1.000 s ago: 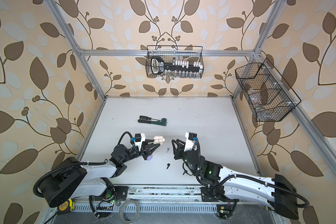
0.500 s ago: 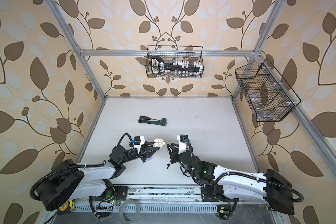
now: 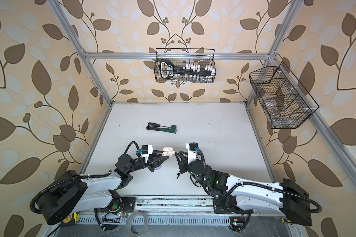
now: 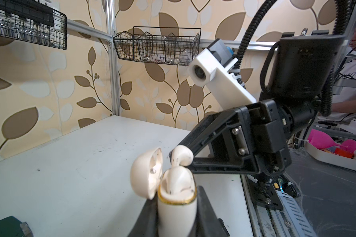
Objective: Insert wireless bluetooth earbuds into charging case
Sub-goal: Insert the wireless bluetooth earbud into the charging case.
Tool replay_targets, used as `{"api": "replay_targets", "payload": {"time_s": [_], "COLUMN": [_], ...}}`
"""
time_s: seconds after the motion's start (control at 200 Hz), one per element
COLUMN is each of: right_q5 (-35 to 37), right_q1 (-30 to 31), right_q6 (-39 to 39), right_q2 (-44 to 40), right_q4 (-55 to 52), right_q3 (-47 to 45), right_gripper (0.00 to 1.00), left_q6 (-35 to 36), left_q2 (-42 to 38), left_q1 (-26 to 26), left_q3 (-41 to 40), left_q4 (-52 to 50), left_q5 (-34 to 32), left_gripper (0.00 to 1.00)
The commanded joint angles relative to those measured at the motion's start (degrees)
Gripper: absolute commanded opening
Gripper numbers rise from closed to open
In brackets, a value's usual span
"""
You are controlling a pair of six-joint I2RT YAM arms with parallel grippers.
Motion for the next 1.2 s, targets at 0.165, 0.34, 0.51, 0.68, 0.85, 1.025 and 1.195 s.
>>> {"api": "replay_targets", "payload": {"time_s": [0.165, 0.34, 0.51, 0.68, 0.85, 1.025, 1.195], "right_q5": [-0.6, -0.5, -0.1, 0.2, 1.2, -1.5, -11.2], "right_q1": [0.9, 1.5, 2.2, 2.7, 3.2, 3.3, 3.0], "right_q6": [-1.7, -1.9, -2.2, -2.4, -3.9, -14.0, -31.1], "right_q2": [-1.3, -1.6, -1.9, -1.4, -1.8, -6.2, -15.4], "right_q4": [0.5, 0.5, 0.3, 0.0, -1.5, -2.7, -4.3], "right_q3": [2.3, 2.5, 2.8, 3.1, 3.5, 1.7, -3.5], "right_gripper": [0.28, 0.28, 0.27, 0.27, 0.28, 0.39, 0.45], "left_q6": [1.5, 1.5, 1.7, 1.5, 1.9, 4.6, 12.1], "left_q2": [-1.1, -0.8, -0.4, -0.3, -0.3, -3.4, -11.7], "left_q1": [-0.1, -0.1, -0.1, -0.1, -0.1, -0.1, -0.1], "left_q3": [-0.2, -0.2, -0.1, -0.1, -0.1, -0.1, 3.0], "left_q4": [2.7, 2.7, 2.8, 3.0, 2.7, -2.7, -23.2], "left_q5": [1.7, 1.4, 1.0, 0.9, 1.0, 2.2, 4.6], "left_gripper": [0.00, 0.00, 0.00, 0.00, 0.00, 0.00, 0.00]}}
